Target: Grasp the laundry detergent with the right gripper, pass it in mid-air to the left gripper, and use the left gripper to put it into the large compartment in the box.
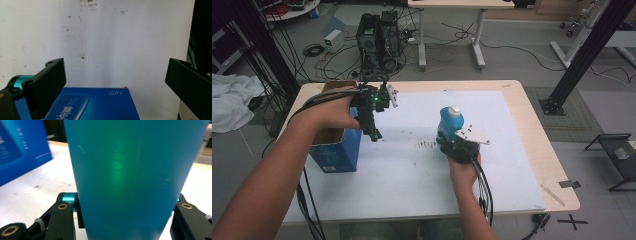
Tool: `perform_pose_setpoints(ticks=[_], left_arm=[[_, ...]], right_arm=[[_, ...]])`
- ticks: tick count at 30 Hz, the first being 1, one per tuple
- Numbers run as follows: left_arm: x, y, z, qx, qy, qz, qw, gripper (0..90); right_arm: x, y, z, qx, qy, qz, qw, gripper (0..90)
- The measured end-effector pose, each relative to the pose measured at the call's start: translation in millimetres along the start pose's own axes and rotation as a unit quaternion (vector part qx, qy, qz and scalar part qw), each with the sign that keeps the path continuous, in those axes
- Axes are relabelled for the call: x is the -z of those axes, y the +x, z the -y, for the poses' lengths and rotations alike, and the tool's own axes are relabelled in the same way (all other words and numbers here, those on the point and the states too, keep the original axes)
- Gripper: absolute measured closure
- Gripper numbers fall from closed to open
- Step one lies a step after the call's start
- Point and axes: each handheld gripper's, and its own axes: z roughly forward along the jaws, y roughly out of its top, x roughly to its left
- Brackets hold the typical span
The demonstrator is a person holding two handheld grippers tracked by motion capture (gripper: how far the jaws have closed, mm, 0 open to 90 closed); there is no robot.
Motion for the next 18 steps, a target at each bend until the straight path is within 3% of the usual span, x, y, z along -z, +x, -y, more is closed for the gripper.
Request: perform_pose_setpoints(ticks=[5,6,11,14,18], left_arm=[[2.6,-2.1,-2.4,-0.002,0.003,-0.001,1.0,3.3],[3.9,-1.6,-2.7,-0.01,0.008,-0.002,0.9999,3.4],[4.8,-4.5,-4.5,-0.007,0.002,-0.002,1.0,3.3],[5.6,-5.5,-7.4,-0.012,0.008,-0.001,0.9999,3.3],[5.5,-9.8,-12.1,-0.016,0.009,0.0,0.9998,3.4]], right_arm=[[6.6,-6.1,-5.3,0.017,0.002,-0.048,0.9987,44.7],[7.4,-7.8,-5.9,0.024,0.005,-0.059,0.9979,44.7],[10.8,-8.7,-7.5,0.048,0.013,-0.097,0.994,44.6],[12.8,-8.1,-8.4,0.059,0.013,-0.124,0.9904,44.6],[13.7,-2.3,-7.8,0.074,0.018,-0.167,0.983,44.7]])
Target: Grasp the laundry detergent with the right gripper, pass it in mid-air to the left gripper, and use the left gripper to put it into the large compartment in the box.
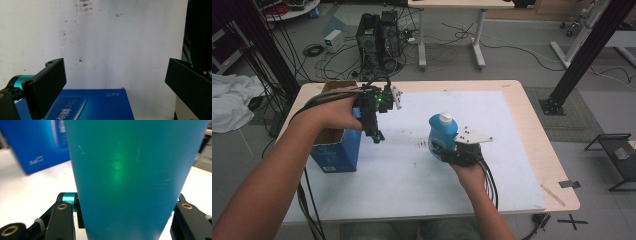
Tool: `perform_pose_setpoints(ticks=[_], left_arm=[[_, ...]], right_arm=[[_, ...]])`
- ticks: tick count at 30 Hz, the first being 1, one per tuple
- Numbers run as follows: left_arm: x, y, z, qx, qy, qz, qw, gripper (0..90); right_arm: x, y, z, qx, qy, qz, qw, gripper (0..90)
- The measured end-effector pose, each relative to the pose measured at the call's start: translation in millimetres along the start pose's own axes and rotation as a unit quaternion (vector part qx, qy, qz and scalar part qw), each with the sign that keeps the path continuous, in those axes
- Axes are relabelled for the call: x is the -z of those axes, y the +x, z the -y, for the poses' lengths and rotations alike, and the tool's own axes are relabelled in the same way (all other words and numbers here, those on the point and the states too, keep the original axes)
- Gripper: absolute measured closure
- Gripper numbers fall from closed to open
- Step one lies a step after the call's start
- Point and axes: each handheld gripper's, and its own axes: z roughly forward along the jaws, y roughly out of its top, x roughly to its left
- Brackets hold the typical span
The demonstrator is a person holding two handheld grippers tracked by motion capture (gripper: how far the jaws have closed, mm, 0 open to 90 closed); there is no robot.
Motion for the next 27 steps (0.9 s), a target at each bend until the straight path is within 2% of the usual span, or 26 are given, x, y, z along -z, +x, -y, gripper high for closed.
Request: perform_pose_setpoints(ticks=[1,2,3,4,5,6,8,10,11,13,15,17,19,20,21,22,23,24,27], left_arm=[[0.8,-0.8,-1.6,-0.005,0.003,0.0,1.0,3.3],[1.1,-2.6,-3.1,-0.004,0.002,0.0,1.0,3.4],[2.2,-3.4,-4.7,-0.009,0.003,0.003,1.0,3.3],[2.8,-5.1,-6.2,-0.012,0.002,0.002,0.9999,3.4],[3.8,-6.6,-8.0,-0.014,0.002,0.004,0.9999,3.4],[4.0,-8.8,-9.5,-0.015,-0.001,0.001,0.9999,3.4],[5.1,-11.5,-12.3,-0.02,-0.003,0.003,0.9998,3.4],[5.1,-13.4,-13.9,-0.025,-0.001,0.007,0.9997,3.3],[5.7,-13.6,-14.7,-0.028,0.002,0.007,0.9996,3.4],[5.0,-14.9,-15.3,-0.028,-0.001,0.011,0.9995,3.3],[5.1,-15.7,-16.1,-0.034,0.004,0.013,0.9993,3.3],[4.6,-16.8,-16.9,-0.036,0.007,0.015,0.9992,3.3],[3.9,-18.6,-17.8,-0.039,0.007,0.015,0.9991,3.4],[3.2,-19.6,-18.1,-0.041,0.004,0.017,0.999,3.3],[3.5,-20.9,-19.4,-0.041,0.007,0.017,0.999,3.4],[3.0,-22.3,-20.1,-0.044,0.007,0.018,0.9988,3.3],[2.2,-23.9,-21.0,-0.044,0.006,0.02,0.9988,3.3],[1.9,-25.3,-22.5,-0.047,0.008,0.023,0.9986,3.3],[-0.1,-30.3,-27.2,-0.054,0.014,0.03,0.998,3.3]], right_arm=[[-0.9,0.6,0.3,0.01,0.0,-0.009,0.9999,44.6],[-1.4,2.5,0.5,0.007,0.003,-0.02,0.9998,44.6],[-2.7,2.5,0.4,0.018,0.002,-0.028,0.9995,44.7],[-2.7,5.2,0.4,0.015,0.007,-0.036,0.9992,44.7],[-4.1,6.1,0.3,0.024,0.003,-0.042,0.9988,44.7],[-3.8,8.3,0.4,0.017,0.009,-0.054,0.9984,44.7],[-5.4,10.2,-0.3,0.027,0.006,-0.069,0.9972,44.6],[-6.5,14.9,-0.6,0.026,0.005,-0.084,0.9961,44.7],[-7.8,15.4,-0.5,0.041,0.004,-0.094,0.9947,44.7],[-9.2,17.8,-1.1,0.049,0.005,-0.111,0.9926,44.7],[-9.3,20.9,-2.0,0.044,0.008,-0.122,0.9916,44.7],[-11.8,22.6,-2.8,0.06,0.006,-0.134,0.9892,44.7],[-12.9,25.8,-3.8,0.058,0.008,-0.15,0.987,44.7],[-14.4,25.9,-4.3,0.065,0.002,-0.154,0.9859,44.7],[-13.6,27.1,-5.1,0.061,0.009,-0.164,0.9845,44.7],[-15.8,27.8,-5.8,0.069,0.0,-0.169,0.9832,44.7],[-15.6,29.4,-6.4,0.064,0.008,-0.181,0.9814,44.7],[-17.3,30.2,-6.6,0.065,0.003,-0.187,0.9802,44.7],[-21.7,31.6,-8.8,0.08,-0.002,-0.207,0.975,44.7]])
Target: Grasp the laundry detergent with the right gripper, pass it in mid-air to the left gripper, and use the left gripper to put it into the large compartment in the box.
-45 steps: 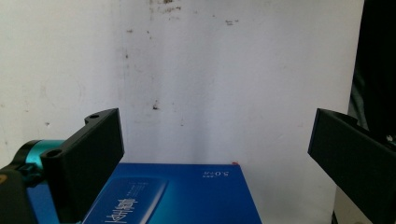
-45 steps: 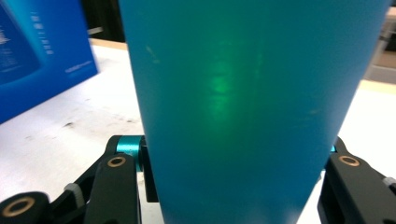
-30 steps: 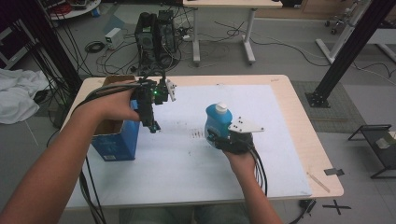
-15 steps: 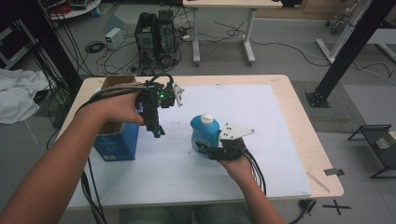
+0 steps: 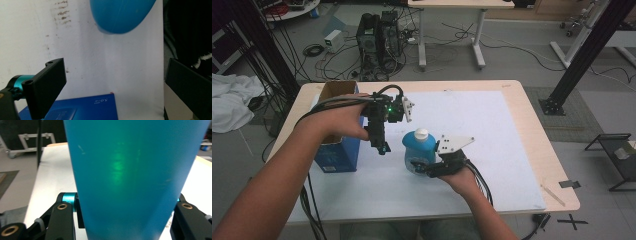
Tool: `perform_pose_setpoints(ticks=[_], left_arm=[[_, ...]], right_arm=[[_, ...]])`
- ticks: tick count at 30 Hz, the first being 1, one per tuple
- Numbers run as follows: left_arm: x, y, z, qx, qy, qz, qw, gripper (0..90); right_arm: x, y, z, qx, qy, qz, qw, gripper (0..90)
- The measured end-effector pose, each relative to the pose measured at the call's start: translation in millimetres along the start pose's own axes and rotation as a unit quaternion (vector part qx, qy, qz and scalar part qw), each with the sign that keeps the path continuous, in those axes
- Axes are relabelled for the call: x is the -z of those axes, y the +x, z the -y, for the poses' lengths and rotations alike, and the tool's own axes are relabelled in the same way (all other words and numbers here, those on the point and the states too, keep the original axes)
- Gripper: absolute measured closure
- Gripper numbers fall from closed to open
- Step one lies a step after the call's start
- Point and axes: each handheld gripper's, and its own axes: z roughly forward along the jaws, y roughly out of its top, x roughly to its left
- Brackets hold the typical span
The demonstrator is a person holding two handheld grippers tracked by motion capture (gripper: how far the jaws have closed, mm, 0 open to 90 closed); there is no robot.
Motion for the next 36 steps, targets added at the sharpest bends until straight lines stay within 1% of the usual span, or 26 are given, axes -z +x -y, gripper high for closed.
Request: perform_pose_setpoints(ticks=[1,2,3,6,9,10,11,13,14,15,16,17,18,19,20,21,22,23,27,28,30,31,32,33,34,36], left_arm=[[-0.5,-1.3,-2.0,-0.004,0.004,0.0,1.0,3.4],[-1.3,-2.3,-3.7,-0.007,0.003,0.004,1.0,3.4],[-2.3,-3.7,-6.0,-0.01,0.003,0.005,0.9999,3.4],[-3.3,-7.2,-11.0,-0.016,0.002,0.004,0.9999,3.4],[-4.2,-9.3,-15.1,-0.024,0.003,0.0,0.9997,3.3],[-5.3,-10.4,-16.2,-0.023,0.001,0.003,0.9997,3.4],[-5.4,-10.8,-18.2,-0.028,0.006,0.0,0.9996,3.4],[-7.3,-12.5,-20.6,-0.025,0.006,0.007,0.9996,3.4],[-7.8,-12.3,-22.1,-0.031,0.007,0.002,0.9995,3.3],[-8.6,-13.1,-23.1,-0.029,0.006,0.003,0.9996,3.3],[-8.9,-13.0,-24.5,-0.034,0.009,0.002,0.9994,3.4],[-9.8,-13.9,-26.0,-0.032,0.011,0.005,0.9994,3.3],[-10.6,-13.7,-26.7,-0.035,0.008,0.004,0.9993,3.3],[-11.1,-14.5,-28.3,-0.036,0.012,0.002,0.9993,3.3],[-12.2,-15.4,-28.6,-0.031,0.012,0.008,0.9994,3.3],[-13.4,-15.1,-29.8,-0.037,0.012,0.004,0.9992,3.4],[-14.8,-16.0,-30.3,-0.034,0.01,0.003,0.9993,3.3],[-16.1,-17.4,-30.3,-0.027,0.009,0.011,0.9995,3.3],[-20.0,-18.8,-33.2,-0.037,0.011,0.01,0.9992,3.3],[-20.9,-21.0,-33.4,-0.029,0.013,0.012,0.9994,3.3],[-23.0,-22.1,-34.3,-0.027,0.013,0.012,0.9995,3.3],[-24.1,-22.0,-35.0,-0.031,0.015,0.011,0.9993,3.3],[-24.6,-21.5,-35.5,-0.037,0.015,0.005,0.9992,3.4],[-25.8,-22.5,-35.3,-0.03,0.015,0.011,0.9994,3.4],[-25.9,-22.6,-35.6,-0.031,0.017,0.01,0.9993,3.3],[-26.7,-23.6,-36.1,-0.028,0.018,0.009,0.9994,3.3]], right_arm=[[-2.4,-1.1,-1.1,0.011,-0.008,-0.004,0.9999,44.7],[-2.5,1.4,-1.9,-0.001,0.001,-0.015,0.9999,44.7],[-4.4,2.9,-2.5,-0.006,0.006,-0.023,0.9997,44.7],[-10.2,4.5,-3.5,-0.006,0.008,-0.038,0.9992,44.7],[-15.2,5.4,-2.8,-0.016,0.004,-0.054,0.9984,44.7],[-15.6,4.9,-2.8,-0.007,0.01,-0.056,0.9984,44.7],[-17.1,5.9,-3.0,-0.008,0.01,-0.058,0.9982,44.7],[-19.6,7.4,-2.9,-0.01,0.015,-0.06,0.998,44.7],[-22.0,6.1,-3.1,0.0,0.007,-0.059,0.9982,44.8],[-23.3,5.5,-3.0,0.007,0.005,-0.06,0.9982,44.7],[-24.4,4.6,-3.0,0.012,0.002,-0.062,0.998,44.7],[-26.0,5.2,-3.2,0.011,-0.002,-0.06,0.9981,44.7],[-27.6,4.9,-3.8,0.017,-0.009,-0.057,0.9982,44.7],[-28.8,4.2,-4.2,0.025,-0.013,-0.059,0.9979,44.7],[-27.3,8.5,-4.5,0.001,0.006,-0.067,0.9977,44.7],[-27.3,8.8,-5.3,0.0,0.006,-0.069,0.9976,44.7],[-27.9,9.1,-6.0,0.002,0.005,-0.071,0.9975,44.7],[-28.6,9.8,-6.6,0.002,0.003,-0.071,0.9975,44.7],[-29.5,10.9,-7.9,0.003,0.004,-0.073,0.9973,44.7],[-30.2,11.5,-7.9,0.002,0.002,-0.071,0.9974,44.7],[-30.4,12.0,-8.0,0.003,0.002,-0.07,0.9975,44.7],[-30.6,12.5,-7.9,0.002,0.0,-0.07,0.9975,44.7],[-30.7,12.6,-8.2,0.003,0.001,-0.072,0.9974,44.7],[-30.8,13.4,-8.6,-0.002,0.0,-0.072,0.9974,44.7],[-30.9,12.9,-8.6,0.004,0.001,-0.073,0.9973,44.7],[-31.2,13.3,-8.8,0.004,0.001,-0.073,0.9973,44.7]])
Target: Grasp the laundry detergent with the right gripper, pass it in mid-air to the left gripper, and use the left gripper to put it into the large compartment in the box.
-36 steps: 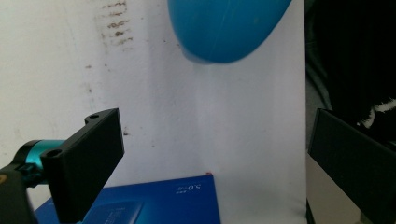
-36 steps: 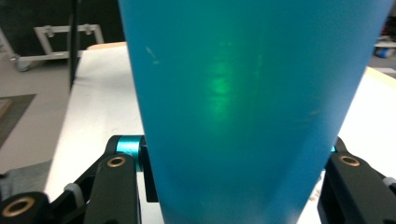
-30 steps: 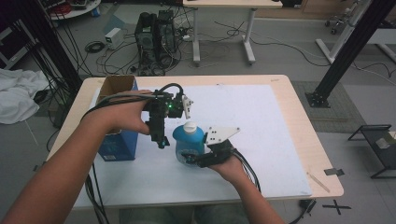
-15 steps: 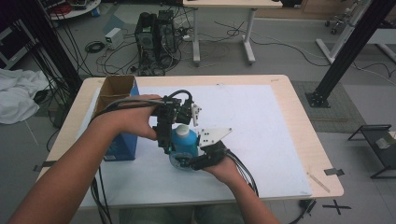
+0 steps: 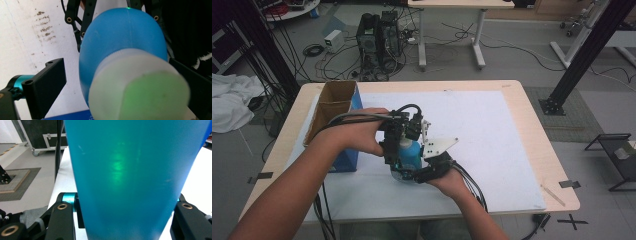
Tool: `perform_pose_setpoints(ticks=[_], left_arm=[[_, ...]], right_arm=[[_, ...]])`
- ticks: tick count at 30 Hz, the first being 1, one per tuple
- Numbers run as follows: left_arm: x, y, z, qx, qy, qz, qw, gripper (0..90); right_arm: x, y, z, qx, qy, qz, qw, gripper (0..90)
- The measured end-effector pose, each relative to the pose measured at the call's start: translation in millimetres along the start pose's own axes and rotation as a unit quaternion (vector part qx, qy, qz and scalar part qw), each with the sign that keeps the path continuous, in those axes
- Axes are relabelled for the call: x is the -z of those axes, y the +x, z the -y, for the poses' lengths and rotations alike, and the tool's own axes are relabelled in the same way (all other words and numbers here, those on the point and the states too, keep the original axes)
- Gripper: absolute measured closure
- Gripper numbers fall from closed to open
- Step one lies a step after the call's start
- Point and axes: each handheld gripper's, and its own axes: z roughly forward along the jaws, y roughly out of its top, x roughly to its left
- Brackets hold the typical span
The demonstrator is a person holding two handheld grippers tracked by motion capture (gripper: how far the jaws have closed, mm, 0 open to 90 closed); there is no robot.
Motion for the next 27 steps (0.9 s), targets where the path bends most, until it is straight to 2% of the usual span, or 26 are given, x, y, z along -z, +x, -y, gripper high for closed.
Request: perform_pose_setpoints(ticks=[1,4,6,7,10,11,13,16,20,22,23,26,27], left_arm=[[-0.1,1.3,-0.8,-0.01,0.0,-0.002,1.0,3.3],[-2.1,-0.8,-3.0,-0.007,0.002,-0.002,1.0,3.4],[-2.9,-0.2,-4.2,-0.014,0.005,-0.006,0.9999,3.4],[-3.8,-0.9,-4.4,-0.009,0.006,-0.004,0.9999,3.4],[-5.2,0.1,-5.1,-0.012,0.01,-0.009,0.9998,3.4],[-5.6,-0.8,-4.9,-0.004,0.012,-0.007,0.9999,3.4],[-5.8,0.4,-5.3,-0.011,0.013,-0.013,0.9998,3.4],[-6.4,-0.5,-4.8,-0.002,0.014,-0.005,0.9999,8.0],[-6.1,-0.2,-5.4,-0.008,0.016,-0.011,0.9998,9.1],[-5.7,-0.4,-5.7,-0.008,0.016,-0.015,0.9997,9.1],[-5.6,-0.8,-5.6,-0.004,0.015,-0.015,0.9998,9.1],[-5.6,-1.3,-6.1,-0.006,0.015,-0.015,0.9998,11.6],[-5.3,-0.1,-6.7,-0.016,0.015,-0.02,0.9996,11.8]], right_arm=[[-0.7,0.4,0.0,0.0,-0.002,0.001,1.0,44.7],[-1.8,1.5,-0.4,-0.003,-0.003,-0.001,1.0,44.8],[-1.9,1.2,-0.5,0.001,-0.002,-0.002,1.0,44.7],[-2.0,2.2,-0.8,-0.008,-0.005,-0.004,0.9999,44.8],[-1.7,2.2,-0.9,-0.009,-0.007,-0.005,0.9999,44.8],[-1.2,1.5,-1.1,-0.006,-0.003,-0.004,1.0,44.8],[-1.2,1.5,-1.0,-0.006,-0.005,-0.003,1.0,44.8],[-1.5,1.5,-0.8,-0.006,-0.008,-0.005,0.9999,44.8],[-2.1,0.4,-0.3,0.003,-0.007,-0.003,1.0,44.8],[-2.0,0.3,-0.4,0.003,-0.008,-0.003,1.0,44.8],[-1.7,1.6,-0.8,-0.006,-0.008,-0.006,0.9999,44.8],[-1.5,1.1,-0.7,-0.001,-0.009,-0.007,0.9999,44.8],[-1.5,1.3,-0.7,-0.002,-0.01,-0.007,0.9999,44.8]])
